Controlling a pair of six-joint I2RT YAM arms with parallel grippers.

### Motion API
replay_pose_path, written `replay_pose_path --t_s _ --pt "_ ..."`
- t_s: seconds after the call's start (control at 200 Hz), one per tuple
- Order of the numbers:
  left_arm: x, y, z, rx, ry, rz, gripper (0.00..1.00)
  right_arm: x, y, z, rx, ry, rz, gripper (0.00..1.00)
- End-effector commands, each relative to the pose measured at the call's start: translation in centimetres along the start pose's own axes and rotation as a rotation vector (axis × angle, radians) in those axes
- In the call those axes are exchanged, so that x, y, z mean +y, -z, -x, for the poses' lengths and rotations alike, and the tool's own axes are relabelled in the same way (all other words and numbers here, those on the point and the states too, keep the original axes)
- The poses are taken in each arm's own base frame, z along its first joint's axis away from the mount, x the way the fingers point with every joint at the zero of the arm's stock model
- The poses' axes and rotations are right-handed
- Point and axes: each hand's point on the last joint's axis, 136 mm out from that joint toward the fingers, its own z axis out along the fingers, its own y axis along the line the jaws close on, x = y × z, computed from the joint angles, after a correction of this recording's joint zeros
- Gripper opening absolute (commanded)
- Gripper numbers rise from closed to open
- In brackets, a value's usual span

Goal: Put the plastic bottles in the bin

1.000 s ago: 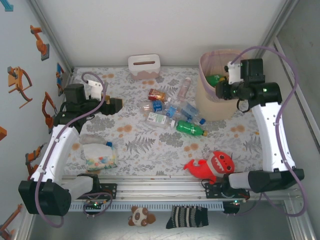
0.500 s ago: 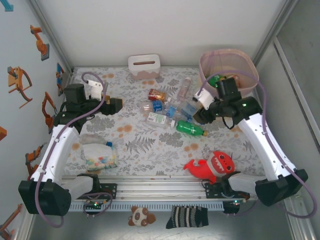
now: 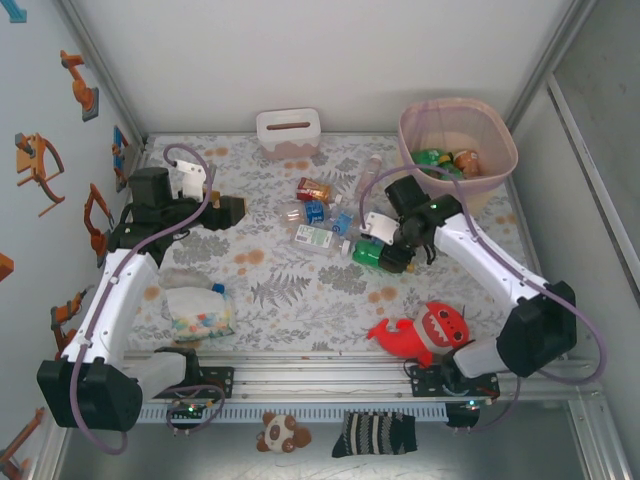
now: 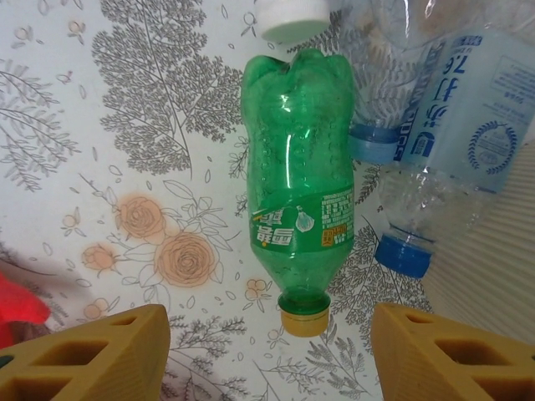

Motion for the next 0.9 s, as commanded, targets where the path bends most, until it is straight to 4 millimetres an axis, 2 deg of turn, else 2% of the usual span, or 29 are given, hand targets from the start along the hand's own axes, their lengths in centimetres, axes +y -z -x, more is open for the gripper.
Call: replay_pose_path --t_s 0.0,0.376,0.636,0.896 --pt "0.2 -0.1 -0.4 0.009 0.001 0.003 0.82 -0.7 -1.5 0.5 0.015 0.036 -0.030 0.65" --pt "0.2 -0.1 -0.4 0.009 0.001 0.004 0.82 -1.4 -6.9 2.5 0.115 0.058 0.005 0.68" --pt "-0.1 0.4 -0.1 -0.006 -0.009 0.005 0.82 -1.6 -9.0 2.0 0.191 0.060 0.009 0.69" --pt "-0.1 0.4 -0.1 -0.006 -0.008 0.004 0.82 -0.8 -11.1 1.9 0.214 0.046 0.060 0.69"
